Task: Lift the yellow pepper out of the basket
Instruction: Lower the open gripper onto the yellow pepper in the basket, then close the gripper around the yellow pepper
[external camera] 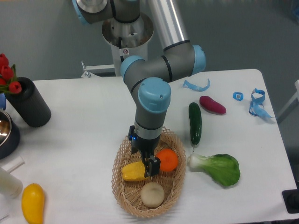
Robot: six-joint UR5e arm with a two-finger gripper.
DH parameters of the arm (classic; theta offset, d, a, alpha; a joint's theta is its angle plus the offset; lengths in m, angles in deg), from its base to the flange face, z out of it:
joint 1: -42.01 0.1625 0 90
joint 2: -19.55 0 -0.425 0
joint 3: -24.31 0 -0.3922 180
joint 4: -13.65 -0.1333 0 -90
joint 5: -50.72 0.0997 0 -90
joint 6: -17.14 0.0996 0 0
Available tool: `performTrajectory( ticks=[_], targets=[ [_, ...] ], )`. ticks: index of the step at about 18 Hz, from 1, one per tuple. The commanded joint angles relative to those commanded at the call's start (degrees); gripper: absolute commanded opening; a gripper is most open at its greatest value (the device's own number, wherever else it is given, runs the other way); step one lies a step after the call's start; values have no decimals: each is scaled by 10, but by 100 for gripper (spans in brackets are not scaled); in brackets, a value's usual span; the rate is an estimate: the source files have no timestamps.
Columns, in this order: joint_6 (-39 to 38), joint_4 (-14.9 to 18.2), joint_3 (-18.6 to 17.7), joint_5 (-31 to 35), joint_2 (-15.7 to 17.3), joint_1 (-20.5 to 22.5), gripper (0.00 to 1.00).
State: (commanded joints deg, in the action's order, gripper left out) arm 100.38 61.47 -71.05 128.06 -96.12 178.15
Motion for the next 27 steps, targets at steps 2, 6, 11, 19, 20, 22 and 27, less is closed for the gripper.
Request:
performTrajectory(
  ticks=[2,6,11,19,20,22,27],
  targets=[
    [0,0,0,0,-6,-1,100],
    [0,0,-5,2,-10,-2,100],
    [-1,-3,-1,21,-25,-11,100],
    [-2,-4,3,22,-40,-18,100],
    [-2,-4,3,22,-40,-18,100],
    [-2,-4,3,24,-40,-18,97],
    [-2,-4,4,25,-40,-18,62]
  ],
)
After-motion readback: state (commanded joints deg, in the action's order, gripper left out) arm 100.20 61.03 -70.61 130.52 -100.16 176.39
